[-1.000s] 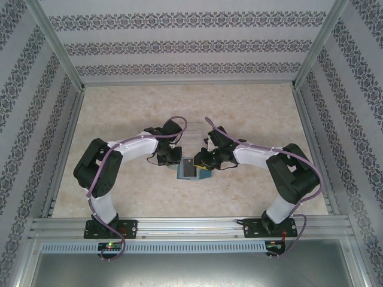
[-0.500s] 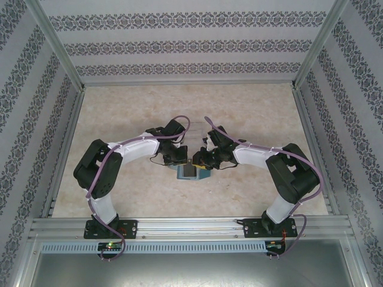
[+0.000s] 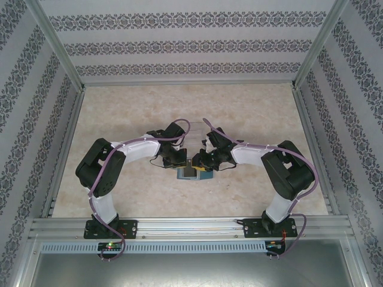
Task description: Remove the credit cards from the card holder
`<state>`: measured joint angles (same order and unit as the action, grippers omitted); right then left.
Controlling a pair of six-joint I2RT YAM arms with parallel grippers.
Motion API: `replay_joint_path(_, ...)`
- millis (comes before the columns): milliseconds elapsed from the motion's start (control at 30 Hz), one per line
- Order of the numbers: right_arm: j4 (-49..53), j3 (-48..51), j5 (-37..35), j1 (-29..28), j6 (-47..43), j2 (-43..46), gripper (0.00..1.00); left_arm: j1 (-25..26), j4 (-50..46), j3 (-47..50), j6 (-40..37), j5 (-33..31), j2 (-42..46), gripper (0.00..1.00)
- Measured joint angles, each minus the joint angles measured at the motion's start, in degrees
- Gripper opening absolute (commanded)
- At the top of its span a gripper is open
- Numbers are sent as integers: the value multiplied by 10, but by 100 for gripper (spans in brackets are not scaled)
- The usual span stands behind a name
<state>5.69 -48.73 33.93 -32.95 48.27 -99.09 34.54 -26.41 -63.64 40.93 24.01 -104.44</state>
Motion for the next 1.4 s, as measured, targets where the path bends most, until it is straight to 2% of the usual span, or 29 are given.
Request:
replay_joint_path(567,-2,-3,2,-3,0,-11,20,0,1,0,1,0,0,3)
replay_joint_path(767,5,-10,0,-7,-2,-13,26,0,3,3,1,0,2,4)
replay_joint_path(1400,49,-25,-18,-7,-21,-11,25,0,3,5,1,-3,3,6)
